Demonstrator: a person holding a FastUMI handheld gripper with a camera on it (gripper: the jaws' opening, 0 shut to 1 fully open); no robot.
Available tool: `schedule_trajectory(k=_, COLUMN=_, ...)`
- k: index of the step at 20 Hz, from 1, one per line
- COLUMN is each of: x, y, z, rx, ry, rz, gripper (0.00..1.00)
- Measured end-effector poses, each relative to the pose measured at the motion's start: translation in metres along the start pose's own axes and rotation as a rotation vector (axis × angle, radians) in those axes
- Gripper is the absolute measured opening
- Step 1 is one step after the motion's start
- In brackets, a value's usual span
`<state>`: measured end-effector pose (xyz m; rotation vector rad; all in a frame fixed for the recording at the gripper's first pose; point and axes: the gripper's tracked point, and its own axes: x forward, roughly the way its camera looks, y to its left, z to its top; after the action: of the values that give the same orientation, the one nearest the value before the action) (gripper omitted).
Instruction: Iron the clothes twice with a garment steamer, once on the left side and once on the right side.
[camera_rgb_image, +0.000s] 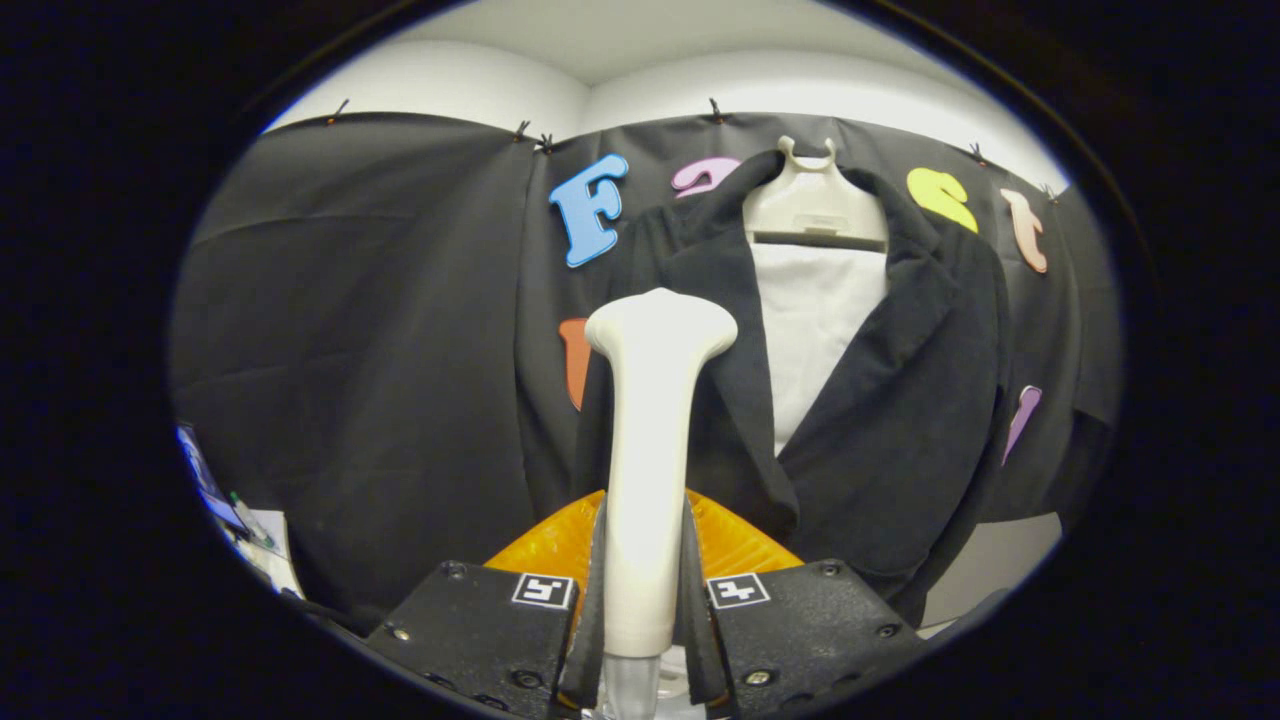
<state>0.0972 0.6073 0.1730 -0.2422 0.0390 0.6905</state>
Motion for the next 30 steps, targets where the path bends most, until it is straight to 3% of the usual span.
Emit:
schedule_trajectory(k=14, x=-0.008, y=-0.017, z=-0.059, rx=0.0, ry=0.102, rz=-0.001, gripper=0.36)
schedule_trajectory(k=30, x=-0.018, y=-0.036, z=-0.158, rx=0.012, ry=0.28, rz=-0.012, gripper=0.35)
